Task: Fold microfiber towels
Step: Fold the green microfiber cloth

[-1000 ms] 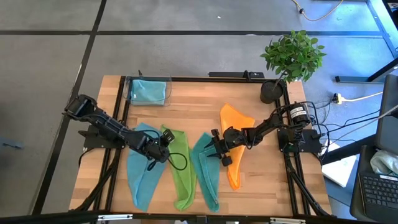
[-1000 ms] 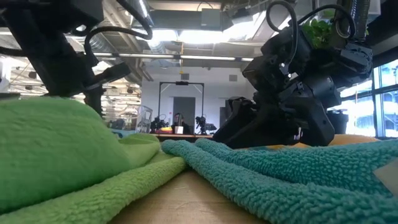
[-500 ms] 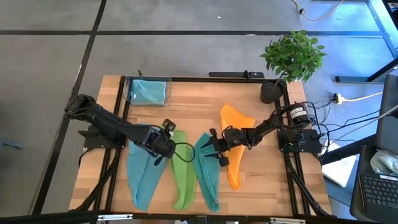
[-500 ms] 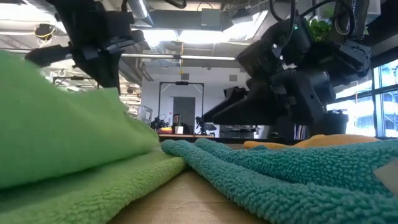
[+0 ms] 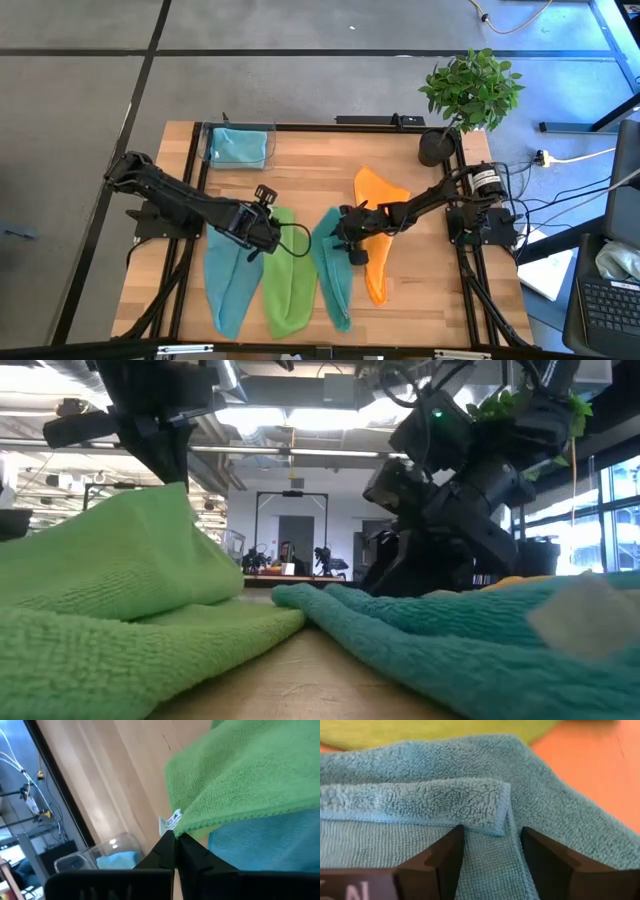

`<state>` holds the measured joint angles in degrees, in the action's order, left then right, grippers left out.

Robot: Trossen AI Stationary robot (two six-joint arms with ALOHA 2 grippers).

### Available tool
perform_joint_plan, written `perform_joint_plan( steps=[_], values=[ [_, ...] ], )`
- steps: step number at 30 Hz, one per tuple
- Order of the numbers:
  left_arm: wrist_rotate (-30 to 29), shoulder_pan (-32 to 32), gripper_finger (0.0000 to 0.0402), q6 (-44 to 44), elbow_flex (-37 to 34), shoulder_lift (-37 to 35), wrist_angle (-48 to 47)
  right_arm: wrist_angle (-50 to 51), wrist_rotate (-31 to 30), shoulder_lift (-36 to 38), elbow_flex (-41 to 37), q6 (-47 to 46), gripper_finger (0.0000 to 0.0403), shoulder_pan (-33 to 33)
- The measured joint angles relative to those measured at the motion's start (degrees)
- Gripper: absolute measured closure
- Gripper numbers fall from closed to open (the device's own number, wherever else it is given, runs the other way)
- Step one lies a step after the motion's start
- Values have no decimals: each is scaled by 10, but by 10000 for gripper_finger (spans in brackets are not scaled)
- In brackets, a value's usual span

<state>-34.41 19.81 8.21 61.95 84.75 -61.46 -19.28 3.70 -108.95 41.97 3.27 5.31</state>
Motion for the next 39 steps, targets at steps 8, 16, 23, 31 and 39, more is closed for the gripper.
perform_joint_plan(
  steps=[8,16,23,31,39],
  values=[
    [0,28,401,-58,0,0,-11,215,-76,83,-1,-111,199,-3],
    [-8,50,401,-79,0,0,-11,541,-219,189,-9,-211,199,-3],
    [-32,51,401,-78,0,0,-10,697,-247,252,-13,-306,199,-4],
    [-52,36,402,-40,2,0,17,528,-248,308,-11,-267,199,20],
    [-113,30,401,-31,43,0,15,118,-175,276,-11,-136,199,55]
  ],
)
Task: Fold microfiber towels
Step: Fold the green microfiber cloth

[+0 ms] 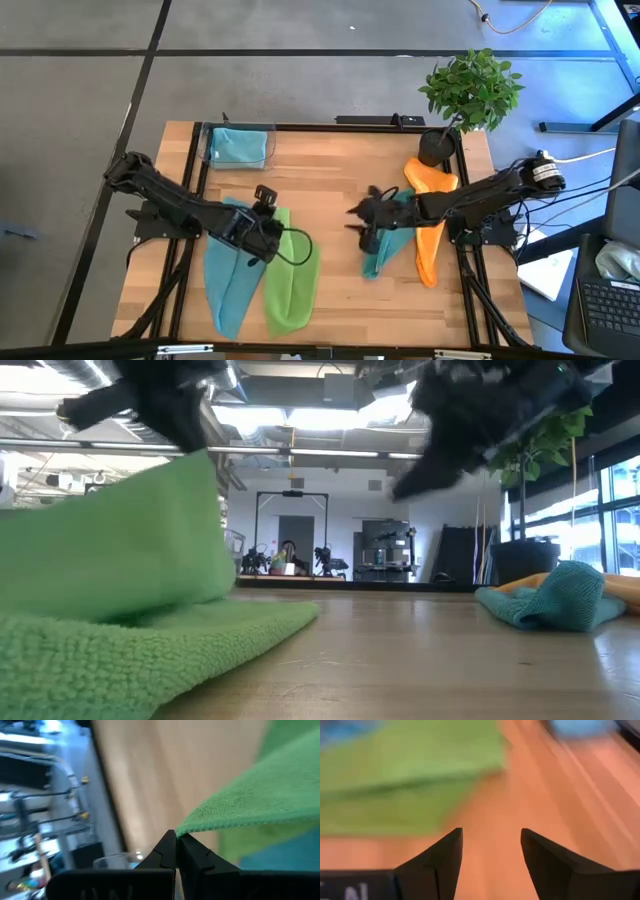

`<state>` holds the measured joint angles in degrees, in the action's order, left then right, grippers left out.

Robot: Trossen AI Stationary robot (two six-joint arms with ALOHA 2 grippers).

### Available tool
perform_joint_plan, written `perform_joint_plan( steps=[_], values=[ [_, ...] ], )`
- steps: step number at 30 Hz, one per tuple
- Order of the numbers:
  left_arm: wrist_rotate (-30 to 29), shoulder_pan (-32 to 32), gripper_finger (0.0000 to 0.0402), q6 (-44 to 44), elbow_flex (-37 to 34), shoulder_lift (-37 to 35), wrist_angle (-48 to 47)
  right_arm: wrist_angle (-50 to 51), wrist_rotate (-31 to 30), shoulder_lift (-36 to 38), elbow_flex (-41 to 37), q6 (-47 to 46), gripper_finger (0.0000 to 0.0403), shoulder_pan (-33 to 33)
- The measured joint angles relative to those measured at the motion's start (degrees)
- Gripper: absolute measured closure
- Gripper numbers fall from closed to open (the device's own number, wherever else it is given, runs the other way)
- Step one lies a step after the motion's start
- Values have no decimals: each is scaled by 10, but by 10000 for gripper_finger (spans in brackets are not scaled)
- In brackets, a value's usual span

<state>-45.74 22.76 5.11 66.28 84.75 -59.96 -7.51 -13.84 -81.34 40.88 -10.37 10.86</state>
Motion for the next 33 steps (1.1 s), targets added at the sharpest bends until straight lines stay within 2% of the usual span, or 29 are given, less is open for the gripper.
perform_joint_plan(
  steps=[2,4,11,14,19,25,28,30,33],
  values=[
    [-17,-12,401,2,19,0,-3,-78,27,-26,0,37,199,11],
    [-24,-23,401,3,40,0,-17,-110,30,-52,1,75,199,22],
    [-5,-20,401,53,109,0,10,-125,-37,-126,33,178,199,33],
    [0,-8,401,57,129,0,13,-135,-38,-141,55,183,199,33],
    [4,31,401,55,143,0,13,-132,-13,-159,72,205,199,33],
    [47,99,401,55,144,0,44,-142,-71,-156,72,279,199,23],
    [50,133,401,51,144,0,65,-181,-70,-156,72,327,199,8],
    [52,149,401,46,144,0,87,-219,-42,-156,72,354,199,-5],
    [59,168,401,45,144,0,124,-271,42,-156,72,378,199,-21]
  ],
)
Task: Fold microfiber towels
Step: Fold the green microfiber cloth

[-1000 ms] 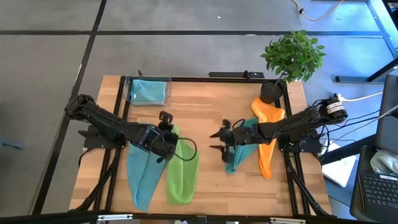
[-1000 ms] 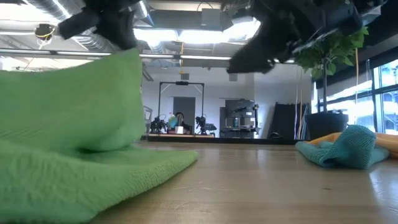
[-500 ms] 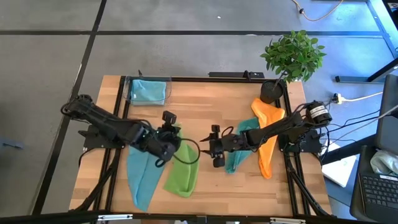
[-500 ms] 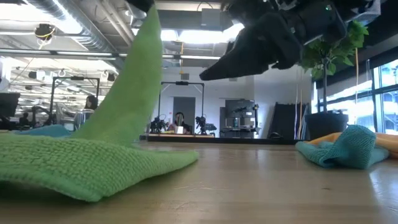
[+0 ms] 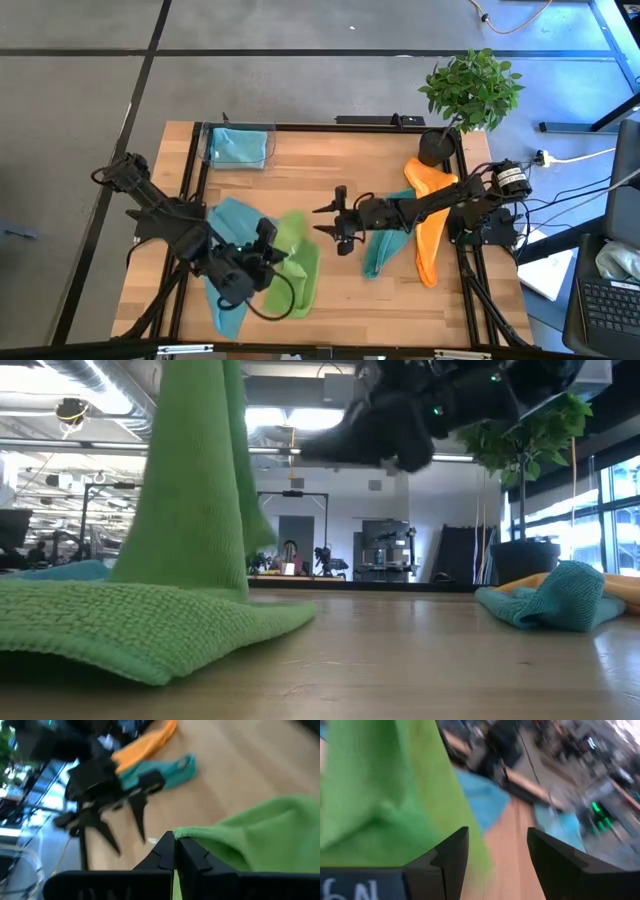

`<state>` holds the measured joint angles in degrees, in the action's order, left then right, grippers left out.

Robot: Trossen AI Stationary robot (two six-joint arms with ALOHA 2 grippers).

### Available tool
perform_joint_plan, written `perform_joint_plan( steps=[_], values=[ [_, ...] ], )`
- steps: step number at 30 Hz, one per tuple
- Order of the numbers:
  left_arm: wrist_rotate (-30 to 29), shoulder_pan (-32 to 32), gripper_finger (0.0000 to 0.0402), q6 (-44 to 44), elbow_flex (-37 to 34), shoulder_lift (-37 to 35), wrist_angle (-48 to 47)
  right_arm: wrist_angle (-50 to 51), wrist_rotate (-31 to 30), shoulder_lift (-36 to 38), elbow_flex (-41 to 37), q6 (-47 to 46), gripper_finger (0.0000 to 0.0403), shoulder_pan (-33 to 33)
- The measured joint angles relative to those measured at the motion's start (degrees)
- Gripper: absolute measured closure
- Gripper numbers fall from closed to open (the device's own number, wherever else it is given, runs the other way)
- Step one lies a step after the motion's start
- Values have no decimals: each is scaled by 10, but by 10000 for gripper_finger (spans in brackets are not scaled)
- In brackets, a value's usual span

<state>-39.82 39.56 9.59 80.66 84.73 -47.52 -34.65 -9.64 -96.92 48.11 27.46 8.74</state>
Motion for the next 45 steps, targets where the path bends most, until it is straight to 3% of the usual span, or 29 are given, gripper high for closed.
perform_joint_plan(
  steps=[4,8,14,24,31,39,45],
  values=[
    [3,13,401,-5,0,0,21,8,106,0,16,-4,199,-6],
    [-11,17,401,-17,0,0,12,44,127,0,14,-44,199,6],
    [-12,17,401,-20,0,0,11,77,124,-21,-2,-137,193,33],
    [-12,17,401,-35,0,0,6,0,59,-135,-3,-160,148,45],
    [-19,10,401,-50,0,0,-16,-4,58,-137,-3,-182,146,76],
    [-20,1,401,-56,0,0,-20,-9,-53,-142,-2,-180,146,86],
    [-20,1,401,-63,0,0,-20,-12,-22,-142,-2,-184,146,82]
  ],
)
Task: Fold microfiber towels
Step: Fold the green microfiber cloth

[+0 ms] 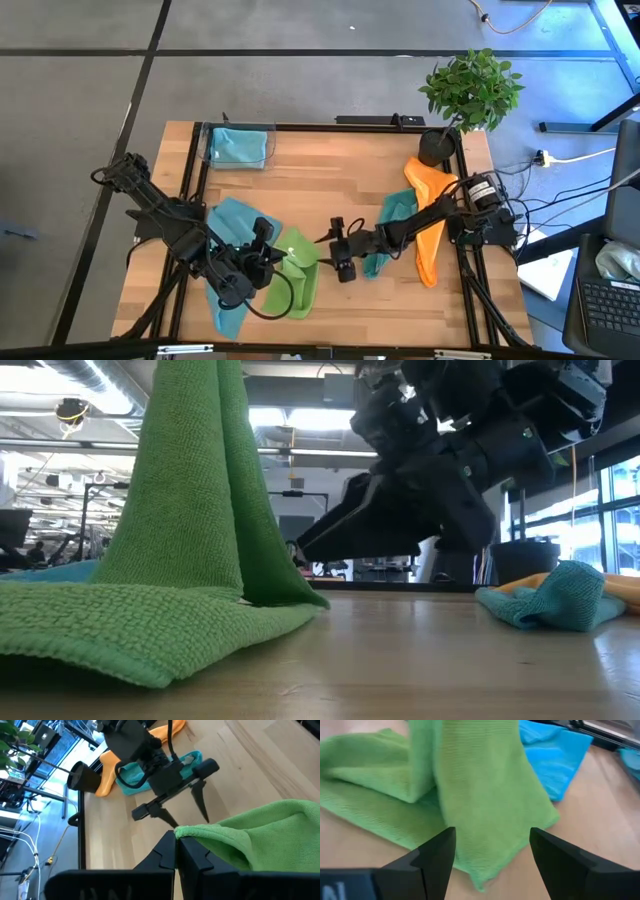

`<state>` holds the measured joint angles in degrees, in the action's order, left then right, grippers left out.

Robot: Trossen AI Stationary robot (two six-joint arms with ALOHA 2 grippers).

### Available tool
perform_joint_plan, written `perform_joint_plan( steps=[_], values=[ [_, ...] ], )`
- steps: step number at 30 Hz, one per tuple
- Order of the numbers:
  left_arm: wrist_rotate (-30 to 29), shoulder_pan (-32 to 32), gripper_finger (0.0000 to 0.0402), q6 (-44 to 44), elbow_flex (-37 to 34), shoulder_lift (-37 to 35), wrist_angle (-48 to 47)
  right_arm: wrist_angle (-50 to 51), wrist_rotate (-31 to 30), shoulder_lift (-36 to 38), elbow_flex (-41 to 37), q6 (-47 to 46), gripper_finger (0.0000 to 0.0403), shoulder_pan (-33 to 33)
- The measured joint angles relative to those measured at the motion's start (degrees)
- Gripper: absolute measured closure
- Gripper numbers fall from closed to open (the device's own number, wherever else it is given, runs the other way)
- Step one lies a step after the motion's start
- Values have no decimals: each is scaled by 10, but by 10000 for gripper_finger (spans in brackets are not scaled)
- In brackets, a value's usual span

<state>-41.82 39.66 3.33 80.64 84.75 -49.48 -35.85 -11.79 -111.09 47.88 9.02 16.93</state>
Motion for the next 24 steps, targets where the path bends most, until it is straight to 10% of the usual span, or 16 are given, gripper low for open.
perform_joint_plan(
  steps=[24],
  values=[
    [0,0,401,-15,0,0,-6,-81,-7,-54,0,23,202,8]
  ],
)
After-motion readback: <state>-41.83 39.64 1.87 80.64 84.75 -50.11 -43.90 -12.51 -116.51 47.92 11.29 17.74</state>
